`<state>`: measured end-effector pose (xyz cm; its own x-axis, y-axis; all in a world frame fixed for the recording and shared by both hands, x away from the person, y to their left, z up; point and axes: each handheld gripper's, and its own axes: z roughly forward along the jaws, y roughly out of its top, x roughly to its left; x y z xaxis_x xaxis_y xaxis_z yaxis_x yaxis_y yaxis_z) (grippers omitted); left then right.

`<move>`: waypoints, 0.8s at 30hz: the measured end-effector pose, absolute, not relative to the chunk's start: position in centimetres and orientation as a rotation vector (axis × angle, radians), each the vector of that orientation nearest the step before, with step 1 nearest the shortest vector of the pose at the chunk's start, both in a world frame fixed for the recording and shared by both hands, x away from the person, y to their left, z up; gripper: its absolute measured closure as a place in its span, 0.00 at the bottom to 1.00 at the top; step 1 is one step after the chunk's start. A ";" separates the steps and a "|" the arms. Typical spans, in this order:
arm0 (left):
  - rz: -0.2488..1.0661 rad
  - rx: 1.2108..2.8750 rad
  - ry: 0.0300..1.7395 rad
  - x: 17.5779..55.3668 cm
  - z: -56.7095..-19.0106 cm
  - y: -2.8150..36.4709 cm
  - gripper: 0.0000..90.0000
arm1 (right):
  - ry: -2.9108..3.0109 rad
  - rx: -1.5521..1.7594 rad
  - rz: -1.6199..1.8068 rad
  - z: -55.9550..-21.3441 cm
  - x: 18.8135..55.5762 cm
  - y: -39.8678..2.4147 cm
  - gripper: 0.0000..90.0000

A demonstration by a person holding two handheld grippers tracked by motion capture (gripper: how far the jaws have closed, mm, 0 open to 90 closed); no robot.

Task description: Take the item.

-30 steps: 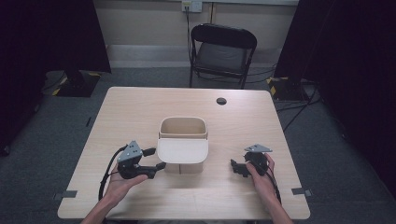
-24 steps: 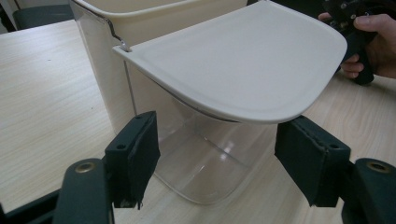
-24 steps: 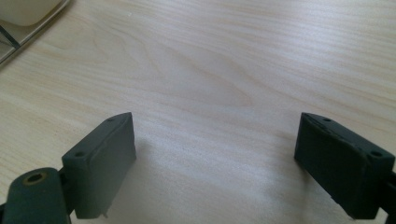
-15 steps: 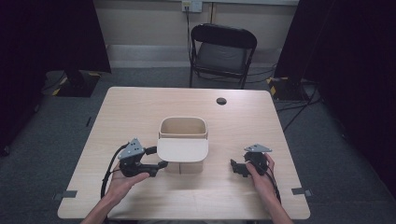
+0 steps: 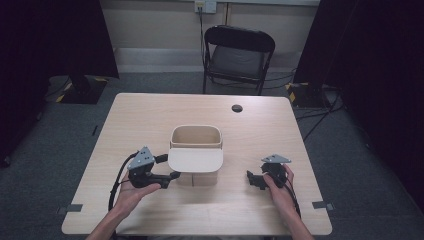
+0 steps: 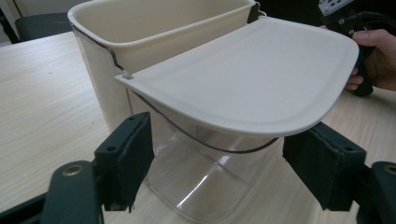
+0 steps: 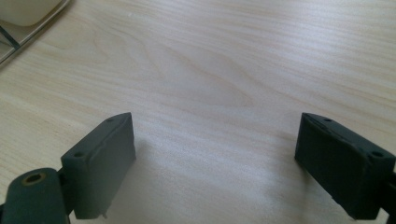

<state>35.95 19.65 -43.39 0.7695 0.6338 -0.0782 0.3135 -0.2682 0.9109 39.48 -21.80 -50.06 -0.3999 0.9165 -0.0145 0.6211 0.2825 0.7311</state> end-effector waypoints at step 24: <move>0.370 1.857 0.730 36.5 -42.5 19.7 0.22 | 2.122 1.380 0.910 -50.1 39.5 -21.8 0.13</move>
<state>36.48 19.71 -42.51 0.7651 0.6387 -0.0819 0.3116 -0.2559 0.9151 39.48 -21.80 -50.06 -0.3996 0.9166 -0.0144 0.6211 0.2823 0.7311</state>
